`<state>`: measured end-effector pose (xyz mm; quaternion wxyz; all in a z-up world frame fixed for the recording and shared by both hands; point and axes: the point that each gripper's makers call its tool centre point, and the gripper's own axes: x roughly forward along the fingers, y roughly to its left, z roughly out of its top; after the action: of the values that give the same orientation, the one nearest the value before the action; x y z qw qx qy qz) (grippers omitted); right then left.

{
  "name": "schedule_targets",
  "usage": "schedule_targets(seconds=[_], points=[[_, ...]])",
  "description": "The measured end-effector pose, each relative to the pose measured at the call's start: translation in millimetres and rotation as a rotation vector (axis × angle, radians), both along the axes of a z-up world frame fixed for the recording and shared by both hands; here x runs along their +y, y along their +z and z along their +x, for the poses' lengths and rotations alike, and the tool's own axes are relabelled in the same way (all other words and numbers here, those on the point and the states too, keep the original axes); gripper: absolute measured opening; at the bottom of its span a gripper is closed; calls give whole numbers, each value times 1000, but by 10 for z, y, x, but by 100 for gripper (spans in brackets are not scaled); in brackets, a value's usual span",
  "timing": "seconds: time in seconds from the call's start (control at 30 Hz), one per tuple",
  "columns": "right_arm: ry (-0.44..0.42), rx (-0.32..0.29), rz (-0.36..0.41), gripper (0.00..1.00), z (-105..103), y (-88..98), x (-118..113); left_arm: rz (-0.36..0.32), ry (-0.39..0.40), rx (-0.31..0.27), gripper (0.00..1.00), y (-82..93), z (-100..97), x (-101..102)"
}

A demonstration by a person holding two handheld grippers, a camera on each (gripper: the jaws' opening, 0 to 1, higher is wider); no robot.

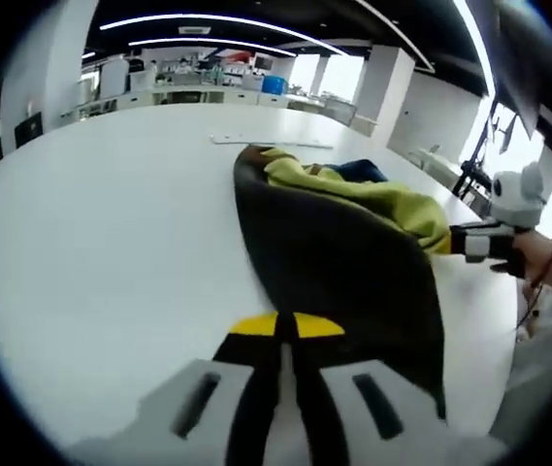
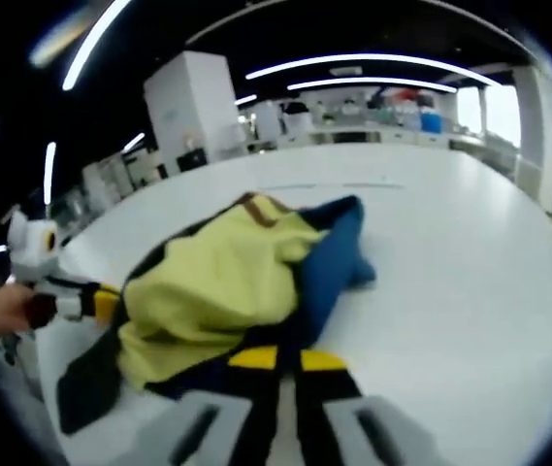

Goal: Fold the garment on the visible template until the final outline fits inside the template.

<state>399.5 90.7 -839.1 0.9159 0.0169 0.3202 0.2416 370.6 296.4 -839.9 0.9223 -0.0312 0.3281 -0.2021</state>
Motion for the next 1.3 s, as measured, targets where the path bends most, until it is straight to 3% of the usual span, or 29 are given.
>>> schedule_targets(seconds=[0.17, 0.27, 0.5, 0.87, 1.03, 1.1, 1.3], points=[[8, -23, 9, 0, 14, 79, -12, -4, 20, 5, 0, 15, -16, 25], [8, -36, 9, 0, 1, 125, -28, 35, 21, -27, 0, 113, -5, 85], [25, -72, -18, 0, 34, 304, -159, 65, 29, -41, 0, 209, 28, 256], [25, -48, -31, 0, 28, 440, -414, 100, 129, -45, 0, 258, 132, 809], [39, -44, -34, 0, 19, 500, -475, 126, 137, -44, 0, 264, 222, 874], [35, -78, -5, 0, 47, 576, -488, 141, 136, -39, 0, 247, 286, 912], [17, -65, -9, 0, 47, 557, -568, 174, 123, -38, 0, 266, 370, 904]])
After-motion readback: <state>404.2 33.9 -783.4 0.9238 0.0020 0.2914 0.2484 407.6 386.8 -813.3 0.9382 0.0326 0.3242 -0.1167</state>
